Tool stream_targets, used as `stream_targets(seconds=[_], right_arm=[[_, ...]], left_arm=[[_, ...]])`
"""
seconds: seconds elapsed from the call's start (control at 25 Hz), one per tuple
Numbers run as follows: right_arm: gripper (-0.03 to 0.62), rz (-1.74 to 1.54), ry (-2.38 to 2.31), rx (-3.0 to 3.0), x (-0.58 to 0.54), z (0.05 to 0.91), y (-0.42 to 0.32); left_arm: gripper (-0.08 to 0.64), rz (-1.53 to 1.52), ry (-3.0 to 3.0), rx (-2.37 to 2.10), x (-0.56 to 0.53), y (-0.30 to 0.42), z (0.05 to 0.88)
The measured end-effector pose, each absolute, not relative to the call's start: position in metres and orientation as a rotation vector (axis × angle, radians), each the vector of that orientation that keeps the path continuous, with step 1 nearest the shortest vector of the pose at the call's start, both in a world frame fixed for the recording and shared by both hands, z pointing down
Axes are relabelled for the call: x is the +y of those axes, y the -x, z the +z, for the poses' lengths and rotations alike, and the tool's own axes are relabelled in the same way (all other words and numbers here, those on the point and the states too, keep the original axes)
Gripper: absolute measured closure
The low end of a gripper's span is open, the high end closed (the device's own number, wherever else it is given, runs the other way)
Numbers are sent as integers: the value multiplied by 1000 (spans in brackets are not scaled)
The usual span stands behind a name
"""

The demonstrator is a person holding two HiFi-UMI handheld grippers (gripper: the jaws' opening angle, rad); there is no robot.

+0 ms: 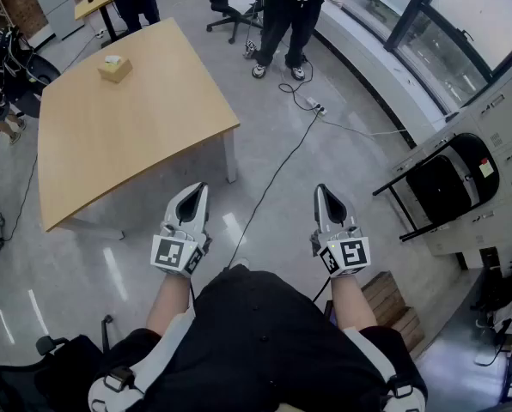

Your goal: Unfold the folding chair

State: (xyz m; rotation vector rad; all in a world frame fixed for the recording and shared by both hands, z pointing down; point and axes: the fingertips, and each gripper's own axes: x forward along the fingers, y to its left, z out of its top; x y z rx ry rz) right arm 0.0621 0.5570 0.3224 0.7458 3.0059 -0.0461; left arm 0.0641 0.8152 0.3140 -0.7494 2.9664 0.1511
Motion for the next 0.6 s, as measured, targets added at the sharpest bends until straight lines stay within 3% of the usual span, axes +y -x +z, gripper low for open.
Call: stream_targets(seconds=[0.6], right_arm=[[589,-58,-697,2996,552,313,-65]], left_arm=[[558,155,818,2930,797,-57,309]])
